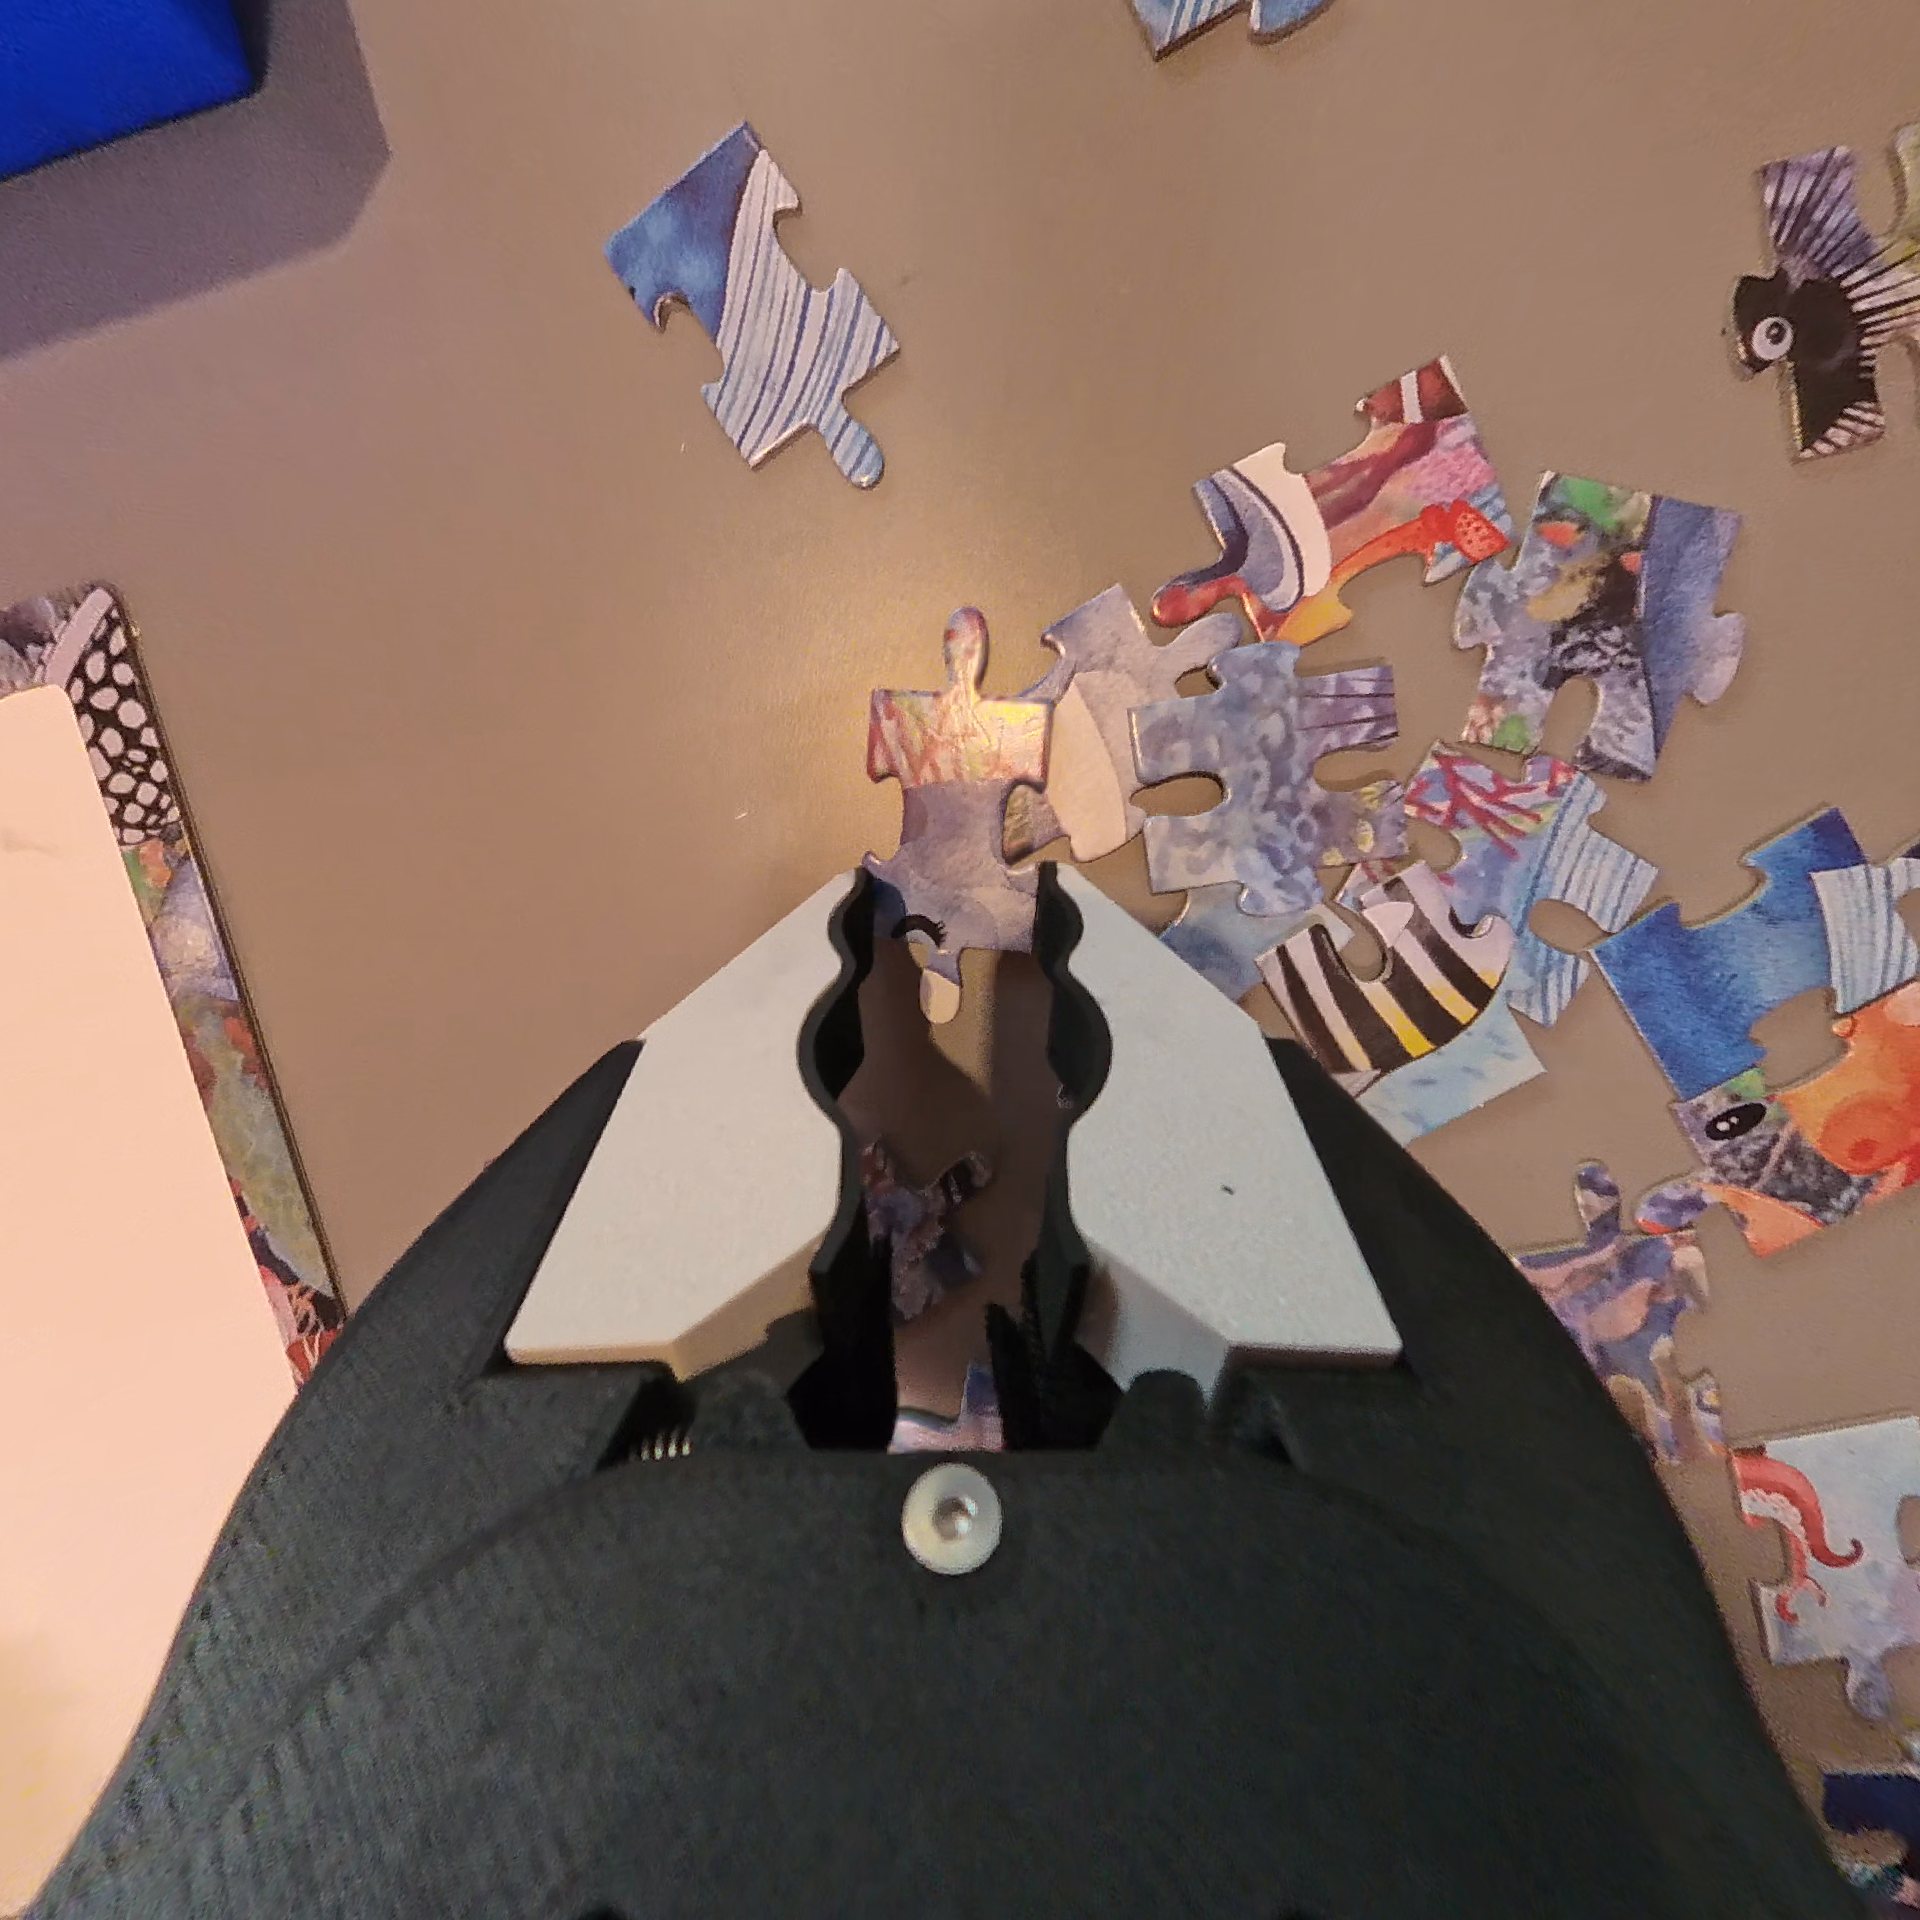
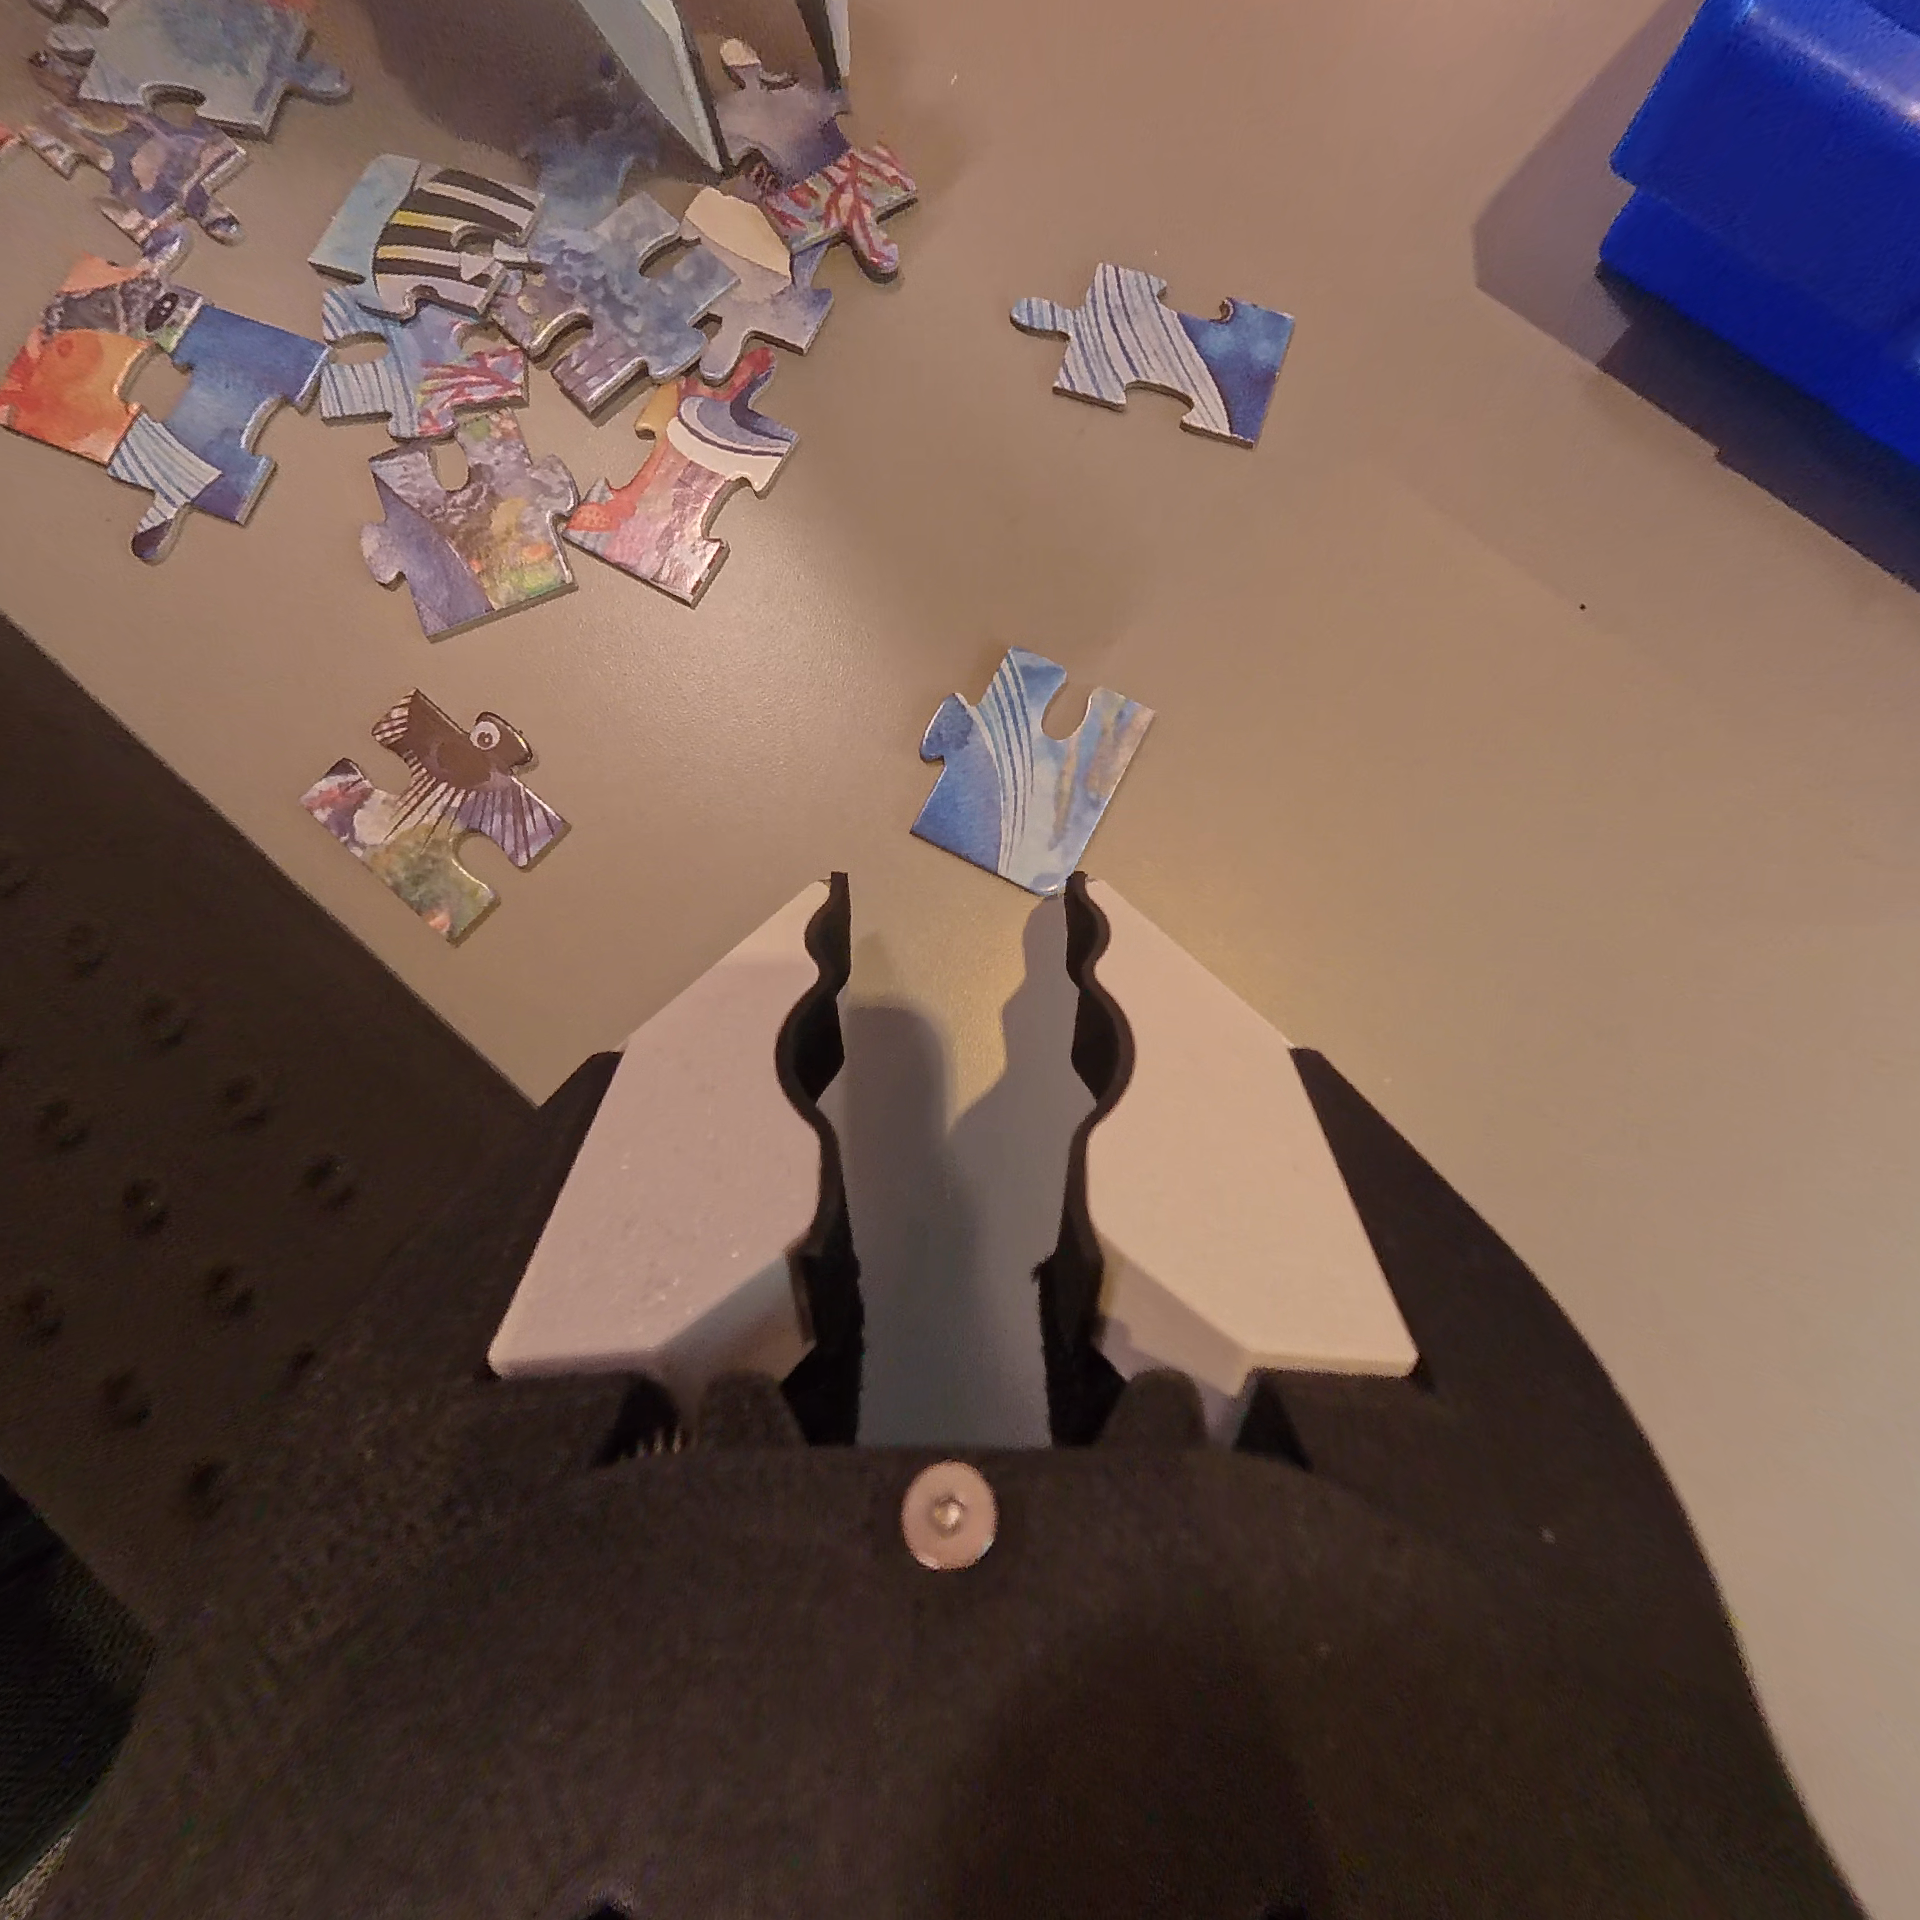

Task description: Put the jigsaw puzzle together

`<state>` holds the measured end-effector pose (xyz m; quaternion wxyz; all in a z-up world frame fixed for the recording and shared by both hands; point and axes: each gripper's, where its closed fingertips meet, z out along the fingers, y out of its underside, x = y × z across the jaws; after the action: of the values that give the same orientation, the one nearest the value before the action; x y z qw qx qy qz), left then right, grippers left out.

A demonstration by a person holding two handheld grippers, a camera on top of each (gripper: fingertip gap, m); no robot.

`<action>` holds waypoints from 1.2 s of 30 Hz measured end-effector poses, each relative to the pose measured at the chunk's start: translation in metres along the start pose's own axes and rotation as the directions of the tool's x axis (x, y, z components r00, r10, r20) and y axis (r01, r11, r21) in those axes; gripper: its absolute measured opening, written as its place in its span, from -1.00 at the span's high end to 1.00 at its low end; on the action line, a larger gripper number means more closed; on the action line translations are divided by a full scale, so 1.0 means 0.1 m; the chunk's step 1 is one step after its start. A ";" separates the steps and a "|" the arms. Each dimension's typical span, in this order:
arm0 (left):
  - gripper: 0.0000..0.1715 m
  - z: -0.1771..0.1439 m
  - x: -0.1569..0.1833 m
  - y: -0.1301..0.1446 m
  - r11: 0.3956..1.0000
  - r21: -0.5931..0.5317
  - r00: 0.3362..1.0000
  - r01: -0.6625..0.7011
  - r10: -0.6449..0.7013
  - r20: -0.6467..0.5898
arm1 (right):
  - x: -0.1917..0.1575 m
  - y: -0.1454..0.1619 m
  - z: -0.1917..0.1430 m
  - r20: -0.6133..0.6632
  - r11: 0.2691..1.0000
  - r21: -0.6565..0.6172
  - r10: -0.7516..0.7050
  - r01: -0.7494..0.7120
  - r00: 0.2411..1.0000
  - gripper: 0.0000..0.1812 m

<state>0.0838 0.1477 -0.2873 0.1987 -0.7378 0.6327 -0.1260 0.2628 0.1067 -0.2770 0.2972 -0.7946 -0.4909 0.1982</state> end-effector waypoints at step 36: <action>0.56 -0.22 0.06 0.05 0.993 -0.033 0.992 -0.116 0.117 0.038 | -0.60 -0.18 0.01 0.138 0.990 0.071 -0.130 0.121 0.982 0.53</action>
<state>0.0708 0.1381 -0.2705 0.2068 -0.7048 0.6726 -0.0898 0.2240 0.0594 -0.2641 0.2979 -0.7363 -0.5535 0.2505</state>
